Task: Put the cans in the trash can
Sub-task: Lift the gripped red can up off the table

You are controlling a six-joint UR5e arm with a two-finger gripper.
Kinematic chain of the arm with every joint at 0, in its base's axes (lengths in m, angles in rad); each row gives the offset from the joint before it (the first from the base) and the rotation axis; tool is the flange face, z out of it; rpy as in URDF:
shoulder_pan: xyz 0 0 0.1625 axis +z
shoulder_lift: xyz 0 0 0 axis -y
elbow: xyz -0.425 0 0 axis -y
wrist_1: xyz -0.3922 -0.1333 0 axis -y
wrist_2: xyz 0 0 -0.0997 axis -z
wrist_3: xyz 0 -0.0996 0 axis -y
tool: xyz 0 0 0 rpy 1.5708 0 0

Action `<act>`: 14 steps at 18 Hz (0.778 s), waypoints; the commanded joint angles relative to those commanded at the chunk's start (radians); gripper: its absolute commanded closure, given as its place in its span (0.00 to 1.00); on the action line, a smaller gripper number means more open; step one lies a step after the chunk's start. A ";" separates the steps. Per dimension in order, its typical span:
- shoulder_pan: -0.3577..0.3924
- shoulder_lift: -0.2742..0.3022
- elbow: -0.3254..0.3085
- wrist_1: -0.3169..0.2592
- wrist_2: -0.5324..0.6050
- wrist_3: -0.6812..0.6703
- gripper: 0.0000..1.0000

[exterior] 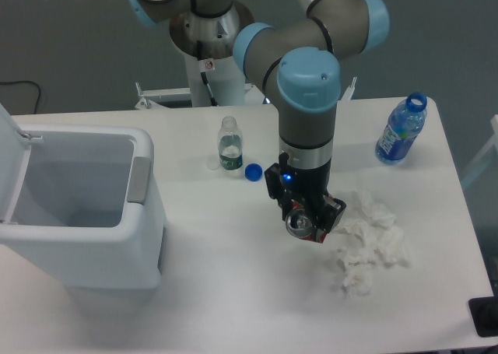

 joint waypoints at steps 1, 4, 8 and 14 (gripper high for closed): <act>0.000 0.000 -0.002 0.002 0.000 -0.003 0.38; 0.000 0.000 0.005 0.000 -0.002 -0.021 0.38; 0.000 0.002 0.006 0.000 -0.024 -0.052 0.38; -0.003 0.028 0.014 0.000 -0.044 -0.123 0.38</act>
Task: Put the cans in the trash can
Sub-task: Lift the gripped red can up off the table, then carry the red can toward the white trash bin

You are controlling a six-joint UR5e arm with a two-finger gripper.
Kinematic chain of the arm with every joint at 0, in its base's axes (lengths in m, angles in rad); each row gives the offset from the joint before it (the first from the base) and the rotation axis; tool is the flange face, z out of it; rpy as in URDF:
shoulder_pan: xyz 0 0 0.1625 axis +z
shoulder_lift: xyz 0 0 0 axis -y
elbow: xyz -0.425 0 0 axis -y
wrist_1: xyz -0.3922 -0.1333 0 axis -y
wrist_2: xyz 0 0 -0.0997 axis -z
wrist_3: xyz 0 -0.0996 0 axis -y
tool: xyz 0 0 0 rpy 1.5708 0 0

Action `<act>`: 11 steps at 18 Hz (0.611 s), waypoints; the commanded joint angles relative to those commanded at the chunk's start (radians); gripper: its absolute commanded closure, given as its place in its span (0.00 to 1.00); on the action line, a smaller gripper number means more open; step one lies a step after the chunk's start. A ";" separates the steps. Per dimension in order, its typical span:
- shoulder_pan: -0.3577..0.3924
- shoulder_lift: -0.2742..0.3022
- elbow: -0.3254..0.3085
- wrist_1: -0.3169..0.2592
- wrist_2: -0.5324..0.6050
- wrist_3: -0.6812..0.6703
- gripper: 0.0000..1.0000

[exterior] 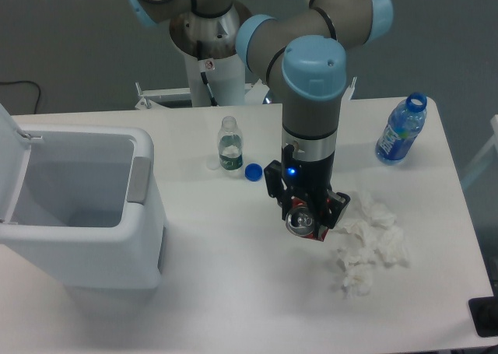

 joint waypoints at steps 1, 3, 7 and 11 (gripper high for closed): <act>0.002 0.005 0.000 0.000 -0.011 -0.020 0.38; 0.000 0.026 0.000 0.002 -0.047 -0.051 0.39; 0.003 0.061 0.006 0.000 -0.094 -0.153 0.39; -0.005 0.112 0.009 0.006 -0.141 -0.331 0.39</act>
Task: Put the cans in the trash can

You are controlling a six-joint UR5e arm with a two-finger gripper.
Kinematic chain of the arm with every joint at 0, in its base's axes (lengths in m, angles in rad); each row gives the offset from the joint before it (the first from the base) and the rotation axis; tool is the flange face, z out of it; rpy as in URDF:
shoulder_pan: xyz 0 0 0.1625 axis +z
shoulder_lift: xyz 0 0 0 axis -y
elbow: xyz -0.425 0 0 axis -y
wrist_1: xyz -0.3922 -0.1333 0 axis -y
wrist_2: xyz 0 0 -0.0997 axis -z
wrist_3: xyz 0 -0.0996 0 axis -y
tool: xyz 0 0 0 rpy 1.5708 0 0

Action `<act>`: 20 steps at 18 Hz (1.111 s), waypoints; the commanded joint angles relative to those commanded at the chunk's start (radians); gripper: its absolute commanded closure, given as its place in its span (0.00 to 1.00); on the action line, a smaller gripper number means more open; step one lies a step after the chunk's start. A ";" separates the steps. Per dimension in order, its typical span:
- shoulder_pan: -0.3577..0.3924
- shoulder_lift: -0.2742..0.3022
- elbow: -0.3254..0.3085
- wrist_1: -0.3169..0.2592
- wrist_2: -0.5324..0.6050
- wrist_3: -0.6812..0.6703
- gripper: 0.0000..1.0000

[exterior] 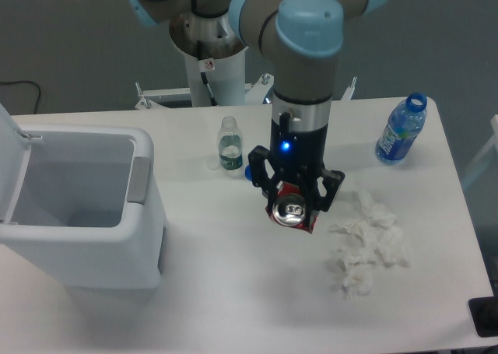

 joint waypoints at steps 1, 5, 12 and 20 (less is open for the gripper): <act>-0.002 0.018 0.000 0.002 -0.012 -0.052 0.39; -0.020 0.084 -0.011 0.003 -0.045 -0.187 0.38; -0.113 0.137 -0.003 0.009 -0.077 -0.315 0.38; -0.259 0.152 -0.003 0.025 -0.081 -0.418 0.38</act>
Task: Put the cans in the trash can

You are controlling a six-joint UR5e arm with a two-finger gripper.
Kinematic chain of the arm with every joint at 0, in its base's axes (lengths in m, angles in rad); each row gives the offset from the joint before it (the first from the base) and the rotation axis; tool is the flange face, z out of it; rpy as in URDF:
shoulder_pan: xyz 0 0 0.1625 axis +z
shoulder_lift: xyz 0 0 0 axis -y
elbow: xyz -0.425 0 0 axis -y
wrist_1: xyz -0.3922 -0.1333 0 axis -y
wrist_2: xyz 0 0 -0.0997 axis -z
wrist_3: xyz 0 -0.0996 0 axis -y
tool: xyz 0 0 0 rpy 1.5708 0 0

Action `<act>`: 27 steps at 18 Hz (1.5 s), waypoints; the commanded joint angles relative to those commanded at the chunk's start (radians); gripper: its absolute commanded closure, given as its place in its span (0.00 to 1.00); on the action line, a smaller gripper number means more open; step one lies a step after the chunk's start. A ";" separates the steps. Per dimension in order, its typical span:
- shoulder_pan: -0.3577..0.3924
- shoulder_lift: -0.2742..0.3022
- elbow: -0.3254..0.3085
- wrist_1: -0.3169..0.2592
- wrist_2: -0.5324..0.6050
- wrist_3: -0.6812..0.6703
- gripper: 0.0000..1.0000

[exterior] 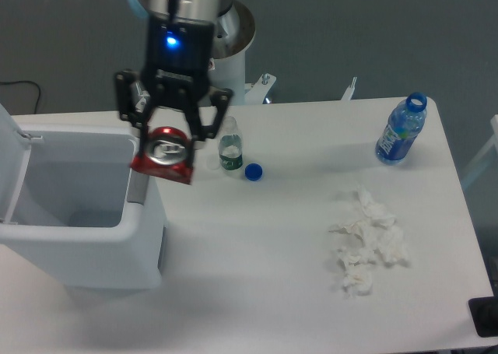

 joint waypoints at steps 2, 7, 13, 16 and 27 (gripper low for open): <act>-0.034 0.002 0.000 0.000 -0.002 -0.018 0.38; -0.072 -0.008 -0.009 0.000 -0.002 -0.020 0.37; -0.100 -0.049 -0.012 0.031 -0.002 -0.019 0.35; -0.114 -0.072 -0.011 0.049 -0.002 -0.017 0.34; -0.123 -0.075 -0.028 0.052 0.005 0.035 0.01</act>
